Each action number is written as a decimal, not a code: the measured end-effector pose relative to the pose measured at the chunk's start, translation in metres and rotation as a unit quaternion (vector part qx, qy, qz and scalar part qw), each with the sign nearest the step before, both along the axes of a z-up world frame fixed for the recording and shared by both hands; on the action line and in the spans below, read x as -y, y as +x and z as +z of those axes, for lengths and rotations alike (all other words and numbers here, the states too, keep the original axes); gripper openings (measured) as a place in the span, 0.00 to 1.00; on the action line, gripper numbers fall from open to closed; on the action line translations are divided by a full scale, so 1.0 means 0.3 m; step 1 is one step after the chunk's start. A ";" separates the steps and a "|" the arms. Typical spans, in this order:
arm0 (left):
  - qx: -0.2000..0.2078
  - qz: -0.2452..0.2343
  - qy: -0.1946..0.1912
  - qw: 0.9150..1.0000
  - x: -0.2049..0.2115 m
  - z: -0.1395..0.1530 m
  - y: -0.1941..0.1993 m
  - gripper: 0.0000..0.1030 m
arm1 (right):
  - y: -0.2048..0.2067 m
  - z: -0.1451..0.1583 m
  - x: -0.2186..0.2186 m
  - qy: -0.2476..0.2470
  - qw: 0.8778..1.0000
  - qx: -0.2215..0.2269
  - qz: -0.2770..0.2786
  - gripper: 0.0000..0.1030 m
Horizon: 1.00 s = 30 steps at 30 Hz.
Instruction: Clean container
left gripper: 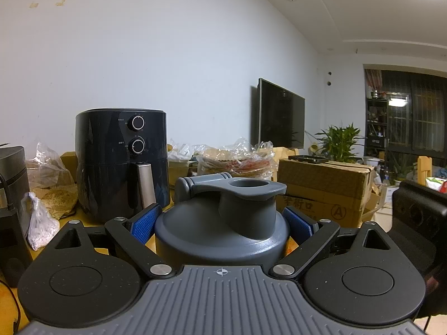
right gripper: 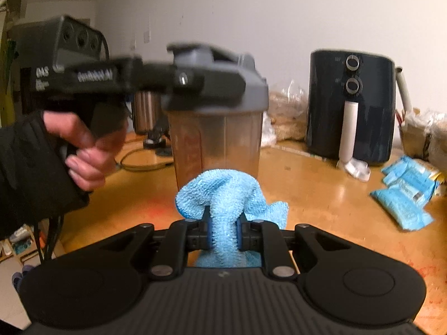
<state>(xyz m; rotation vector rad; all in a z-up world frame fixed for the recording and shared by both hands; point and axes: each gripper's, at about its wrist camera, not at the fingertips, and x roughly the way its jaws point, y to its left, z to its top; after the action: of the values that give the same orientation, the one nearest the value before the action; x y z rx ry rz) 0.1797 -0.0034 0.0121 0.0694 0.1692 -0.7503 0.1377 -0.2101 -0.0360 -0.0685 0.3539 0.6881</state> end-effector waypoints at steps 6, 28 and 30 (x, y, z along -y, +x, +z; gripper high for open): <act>0.000 0.000 0.000 1.000 -0.008 -0.006 -0.003 0.92 | -0.020 0.026 0.012 0.022 0.999 0.030 -0.005 0.10; 0.001 0.003 0.000 1.000 -0.005 -0.009 -0.009 0.92 | -0.072 0.066 0.038 0.072 0.993 0.095 -0.017 0.09; 0.002 0.003 0.000 1.000 -0.004 -0.009 -0.010 0.92 | -0.076 0.066 0.041 0.073 0.993 0.094 -0.018 0.09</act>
<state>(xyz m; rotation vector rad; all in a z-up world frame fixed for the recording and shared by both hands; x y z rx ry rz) 0.1768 -0.0023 0.0094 0.0701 0.1663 -0.7440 0.1150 -0.2225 -0.0164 0.0125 0.1225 0.6638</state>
